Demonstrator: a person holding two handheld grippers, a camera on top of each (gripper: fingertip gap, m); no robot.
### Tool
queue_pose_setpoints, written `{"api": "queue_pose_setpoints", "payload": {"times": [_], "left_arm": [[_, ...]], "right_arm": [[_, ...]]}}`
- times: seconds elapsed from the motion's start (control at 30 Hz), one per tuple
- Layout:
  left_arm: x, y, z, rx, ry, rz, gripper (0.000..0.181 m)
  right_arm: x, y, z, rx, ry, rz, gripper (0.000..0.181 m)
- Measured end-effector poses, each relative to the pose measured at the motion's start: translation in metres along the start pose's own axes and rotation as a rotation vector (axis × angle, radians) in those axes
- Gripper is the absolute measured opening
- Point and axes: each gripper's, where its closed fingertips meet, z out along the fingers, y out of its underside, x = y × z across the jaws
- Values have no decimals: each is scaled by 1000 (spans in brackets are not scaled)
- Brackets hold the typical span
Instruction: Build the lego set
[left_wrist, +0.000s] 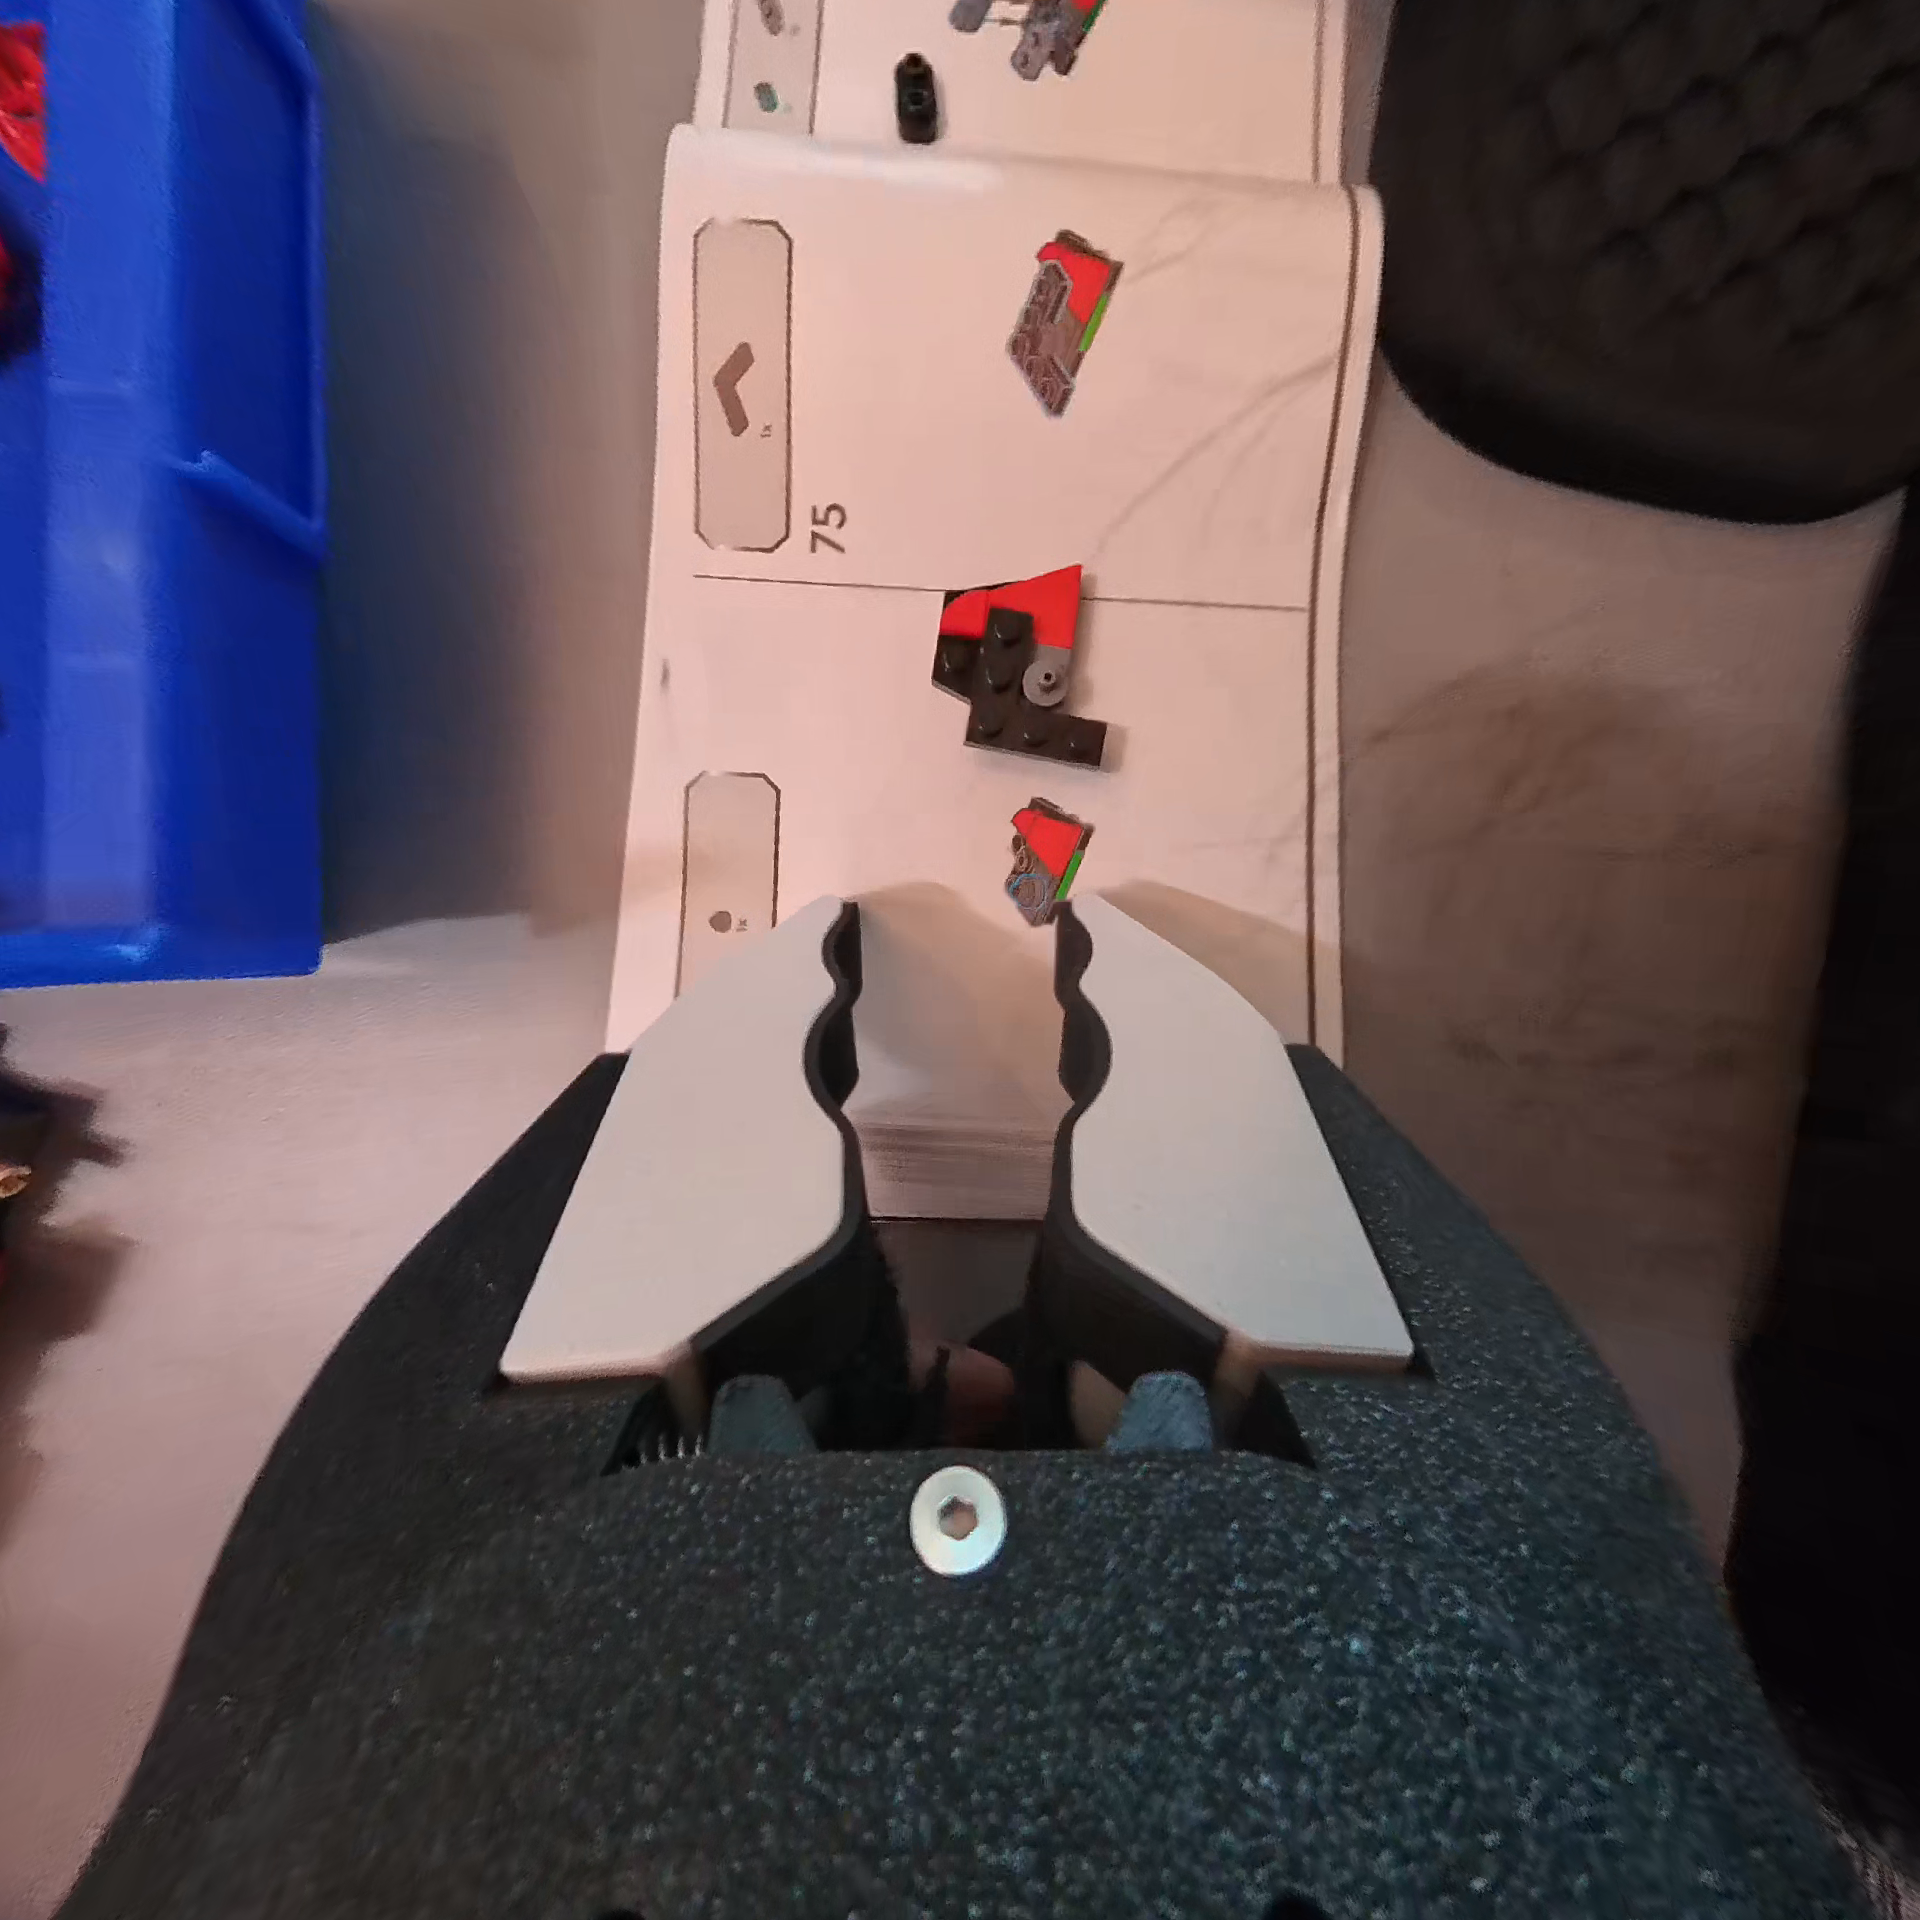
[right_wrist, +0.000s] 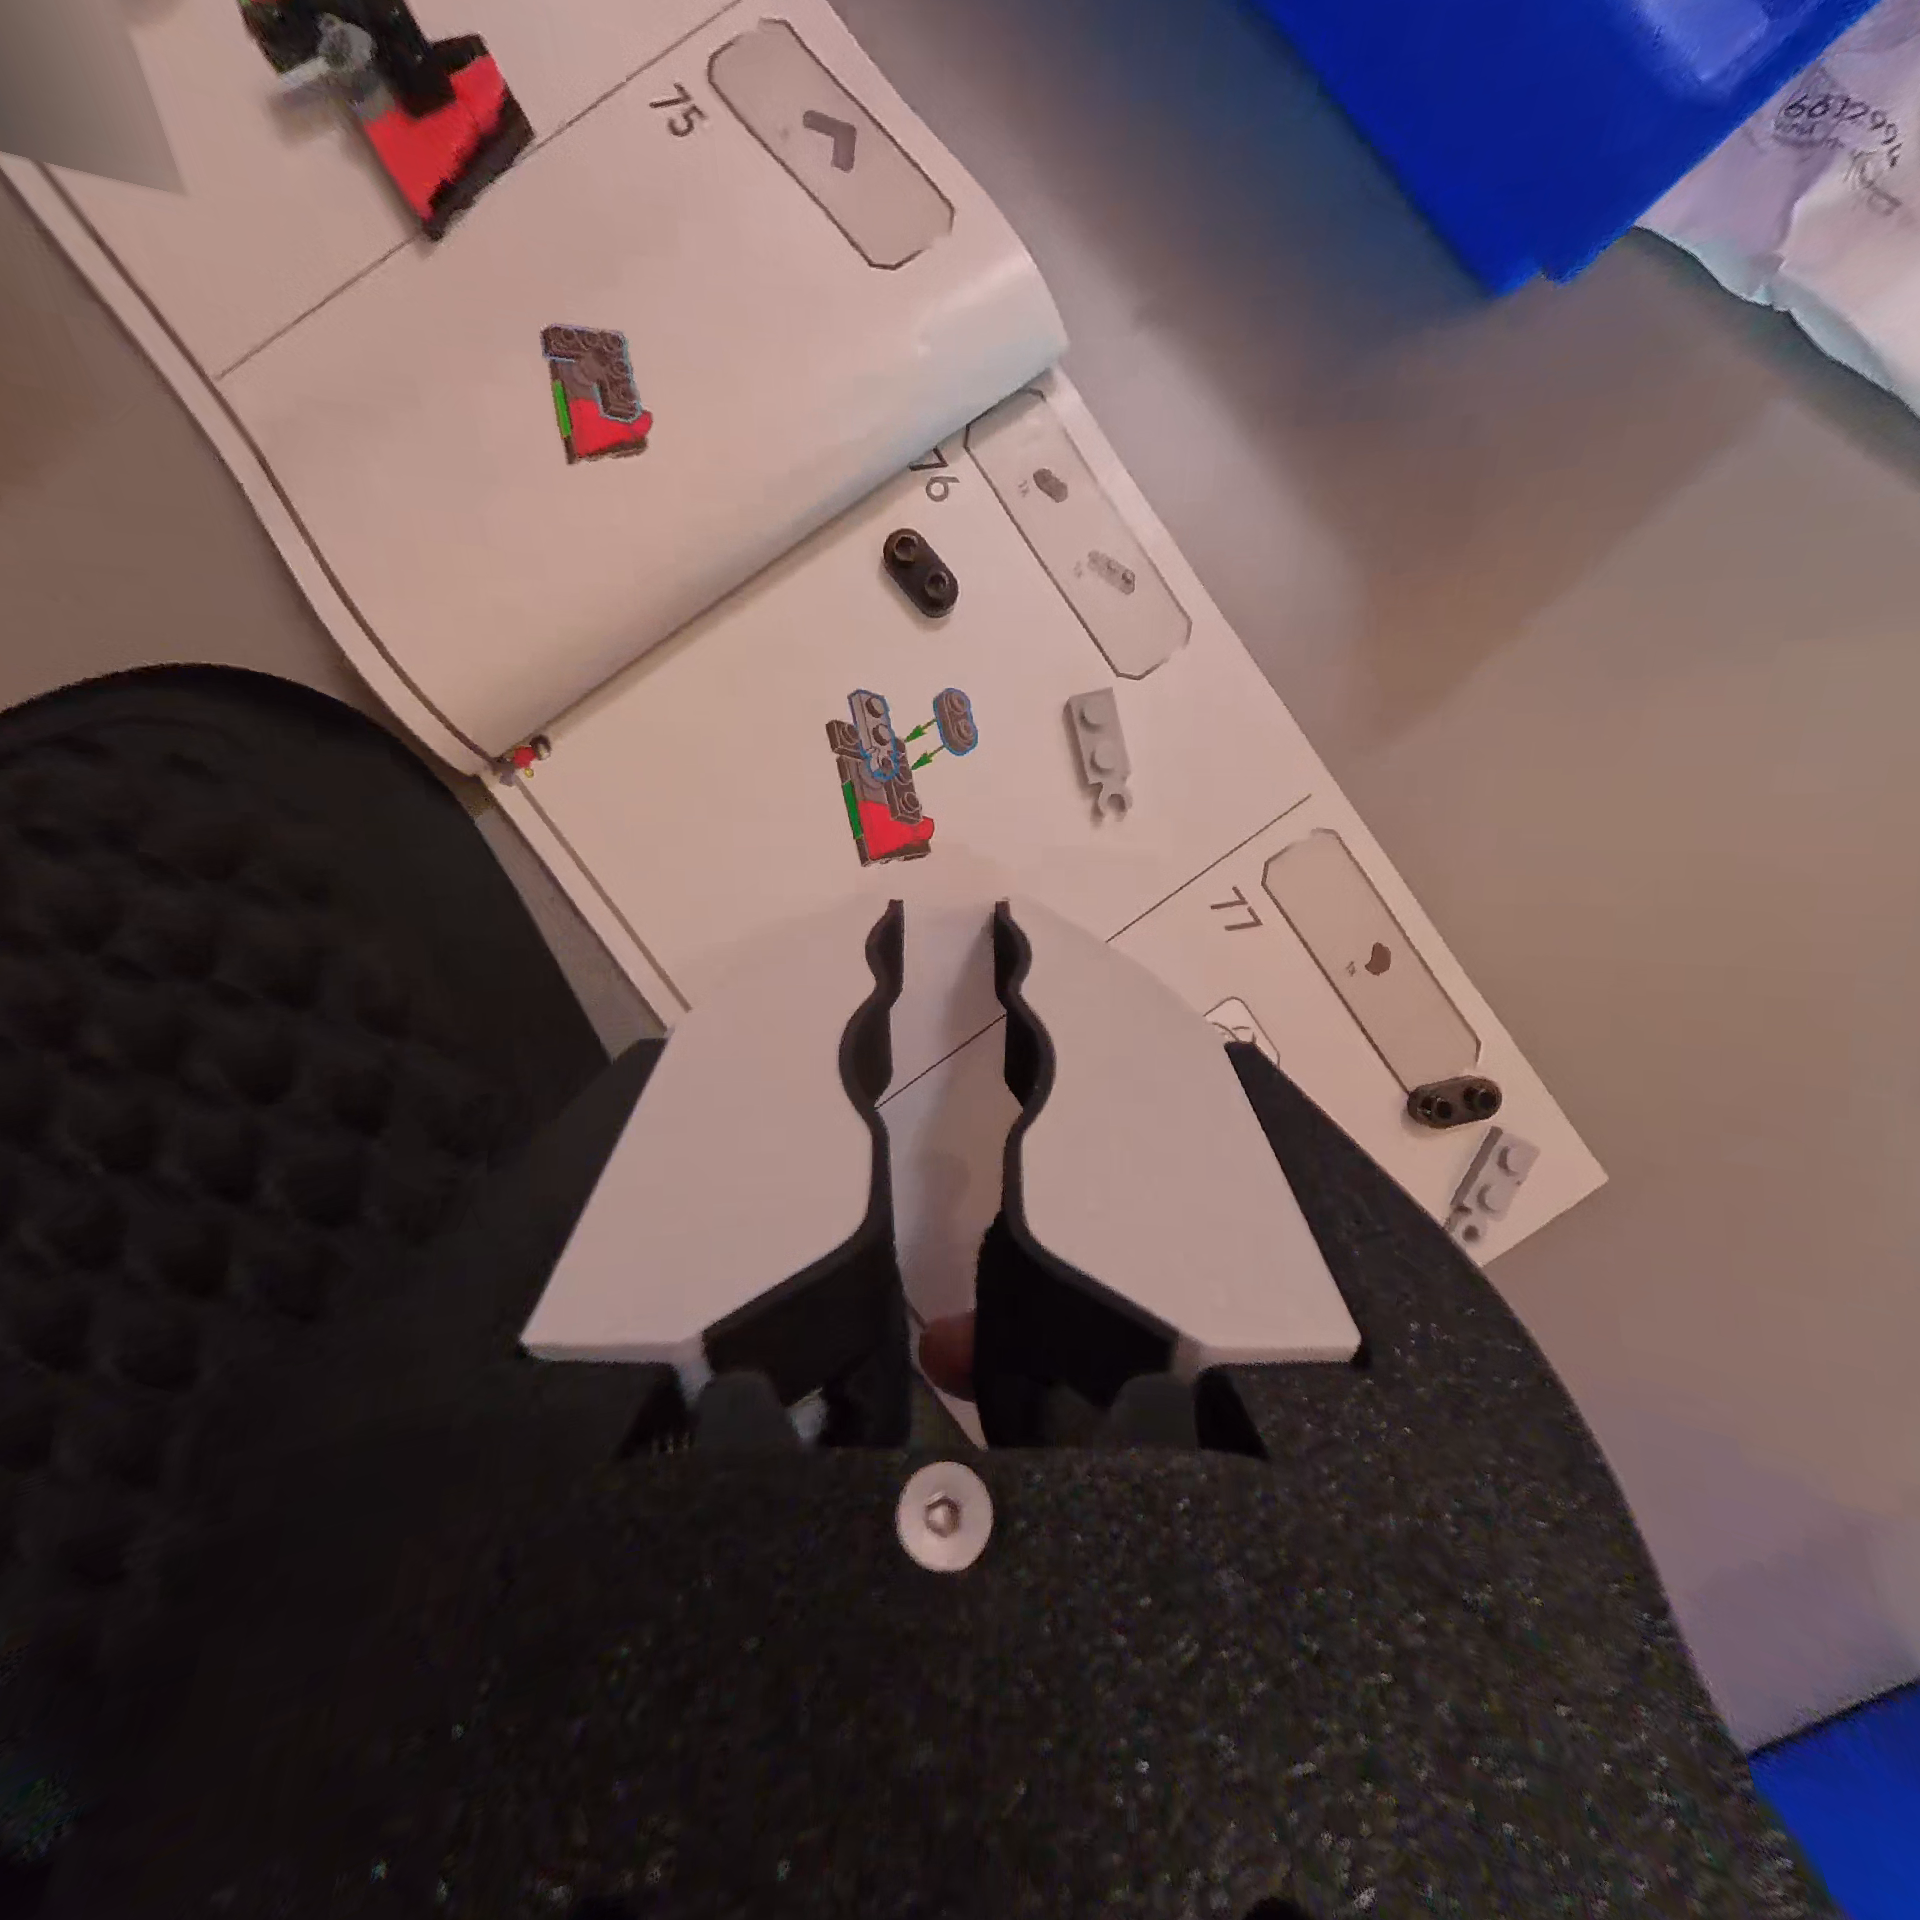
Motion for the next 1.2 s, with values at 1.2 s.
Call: {"api": "queue_pose_setpoints", "payload": {"times": [1.2], "left_arm": [[6,-3,-1,85,94,-47,34]], "right_arm": [[29,-37,-3,189,-9,-86,8]]}}
